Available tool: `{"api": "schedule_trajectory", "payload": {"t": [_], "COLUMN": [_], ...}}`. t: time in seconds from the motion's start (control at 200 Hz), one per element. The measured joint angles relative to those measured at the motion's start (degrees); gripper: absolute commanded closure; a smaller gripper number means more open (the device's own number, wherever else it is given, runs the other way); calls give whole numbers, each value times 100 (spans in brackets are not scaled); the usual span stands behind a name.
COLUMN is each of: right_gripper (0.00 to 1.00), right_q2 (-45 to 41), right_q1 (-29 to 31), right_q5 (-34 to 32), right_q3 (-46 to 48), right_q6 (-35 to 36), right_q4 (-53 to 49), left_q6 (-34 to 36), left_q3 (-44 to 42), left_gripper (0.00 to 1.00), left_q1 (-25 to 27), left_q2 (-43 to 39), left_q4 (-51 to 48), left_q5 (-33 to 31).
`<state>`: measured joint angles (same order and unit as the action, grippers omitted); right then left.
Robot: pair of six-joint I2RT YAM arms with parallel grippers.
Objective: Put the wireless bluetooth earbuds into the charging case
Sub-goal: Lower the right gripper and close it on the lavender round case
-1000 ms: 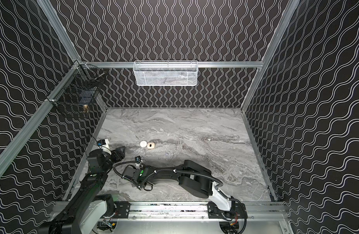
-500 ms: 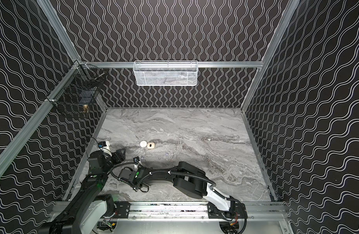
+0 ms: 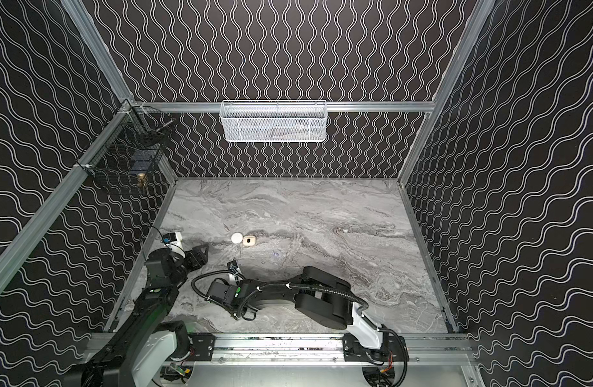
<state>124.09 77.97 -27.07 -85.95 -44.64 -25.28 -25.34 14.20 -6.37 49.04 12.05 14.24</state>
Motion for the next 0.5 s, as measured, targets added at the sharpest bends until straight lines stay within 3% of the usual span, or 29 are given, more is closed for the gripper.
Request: {"api": "schedule_trajectory", "payload": {"t": [0.5], "right_gripper": [36], "right_q2": [223], "right_q1": [-4], "right_q5": [-52], "right_q3": [-225], "right_q6": [289], "right_q4": [247], "left_q6": [2], "left_q3": [-33], "left_gripper": [30], "left_q1": [0], "left_q2": [96], "left_q4": [181], "left_q5": [140]}}
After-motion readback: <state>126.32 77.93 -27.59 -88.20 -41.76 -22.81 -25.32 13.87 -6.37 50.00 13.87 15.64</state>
